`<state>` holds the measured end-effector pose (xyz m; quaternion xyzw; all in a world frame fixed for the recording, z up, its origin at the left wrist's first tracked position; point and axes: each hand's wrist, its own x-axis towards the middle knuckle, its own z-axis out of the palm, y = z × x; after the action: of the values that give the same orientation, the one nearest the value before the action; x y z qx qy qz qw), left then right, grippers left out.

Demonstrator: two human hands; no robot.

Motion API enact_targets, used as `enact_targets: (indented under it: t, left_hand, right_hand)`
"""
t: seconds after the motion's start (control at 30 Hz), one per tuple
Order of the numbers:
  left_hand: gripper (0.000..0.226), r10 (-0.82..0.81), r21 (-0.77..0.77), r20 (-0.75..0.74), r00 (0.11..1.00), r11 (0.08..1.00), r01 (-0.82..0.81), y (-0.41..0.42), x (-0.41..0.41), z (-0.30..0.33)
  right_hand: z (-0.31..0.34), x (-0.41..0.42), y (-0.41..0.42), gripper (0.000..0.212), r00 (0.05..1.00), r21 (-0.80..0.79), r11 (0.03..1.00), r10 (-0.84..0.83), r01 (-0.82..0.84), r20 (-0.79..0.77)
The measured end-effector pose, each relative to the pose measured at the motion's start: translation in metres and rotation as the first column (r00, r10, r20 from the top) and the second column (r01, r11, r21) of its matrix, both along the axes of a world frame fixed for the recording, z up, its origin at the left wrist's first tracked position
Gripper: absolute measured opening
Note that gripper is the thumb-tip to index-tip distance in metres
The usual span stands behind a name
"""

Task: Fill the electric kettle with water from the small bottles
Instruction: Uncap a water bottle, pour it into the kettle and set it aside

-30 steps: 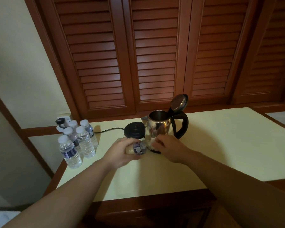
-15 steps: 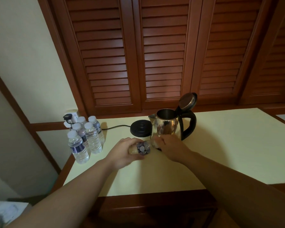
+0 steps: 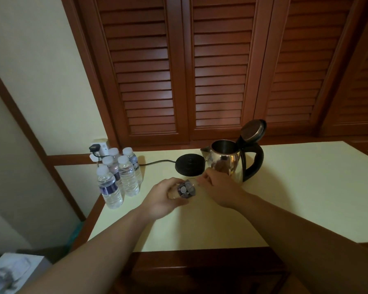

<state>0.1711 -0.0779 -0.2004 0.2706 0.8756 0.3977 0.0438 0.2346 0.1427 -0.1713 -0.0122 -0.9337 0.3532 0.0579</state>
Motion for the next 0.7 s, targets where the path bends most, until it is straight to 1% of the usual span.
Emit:
enact_targets:
  t: [0.07, 0.13, 0.27, 0.33, 0.4, 0.47, 0.53, 0.6, 0.7]
  left_hand:
    - [0.046, 0.038, 0.071, 0.028, 0.999, 0.997, -0.04, 0.005, 0.004, -0.001]
    - [0.047, 0.054, 0.114, 0.056, 0.997, 0.992, -0.061, 0.015, 0.008, -0.003]
    - [0.06, 0.032, 0.107, 0.084, 0.996, 0.993, -0.04, 0.038, 0.014, -0.006]
    - [0.068, 0.021, 0.061, 0.104, 0.994, 0.998, -0.028, 0.05, 0.015, -0.01]
    - [0.064, 0.004, -0.008, 0.114, 0.993, 1.0, -0.003, 0.064, 0.02, -0.014]
    - [0.053, -0.061, -0.09, 0.052, 0.997, 0.994, 0.066, 0.082, 0.026, -0.022]
    - [0.047, -0.167, -0.147, 0.0, 0.986, 0.975, 0.165, 0.104, 0.035, -0.031]
    - [0.046, -0.256, -0.183, -0.04, 0.966, 0.952, 0.245, 0.129, 0.043, -0.037]
    - [0.046, -0.361, -0.267, -0.123, 0.924, 0.909, 0.319, 0.175, 0.05, -0.041]
  right_hand:
    - [-0.005, 0.0, -0.003, 0.04, 1.0, -0.062, 0.998, -0.031, 0.031, 0.007]
    - [-0.012, 0.001, -0.004, 0.043, 1.0, -0.096, 0.995, -0.028, 0.029, 0.012]
    - [-0.018, 0.007, 0.009, 0.053, 0.997, -0.228, 0.973, -0.059, 0.046, -0.053]
    - [-0.017, 0.013, 0.024, 0.052, 0.989, -0.255, 0.964, -0.109, 0.081, -0.098]
    - [-0.016, 0.023, 0.042, 0.047, 0.977, -0.249, 0.96, -0.168, 0.131, -0.132]
    - [-0.017, 0.036, 0.065, 0.043, 0.958, -0.223, 0.953, -0.241, 0.203, -0.156]
    - [-0.02, 0.052, 0.092, 0.04, 0.931, -0.208, 0.939, -0.313, 0.274, -0.189]
    - [-0.02, 0.067, 0.12, 0.035, 0.898, -0.233, 0.913, -0.384, 0.335, -0.215]
    - [-0.019, 0.084, 0.161, 0.036, 0.834, -0.265, 0.853, -0.507, 0.45, -0.215]
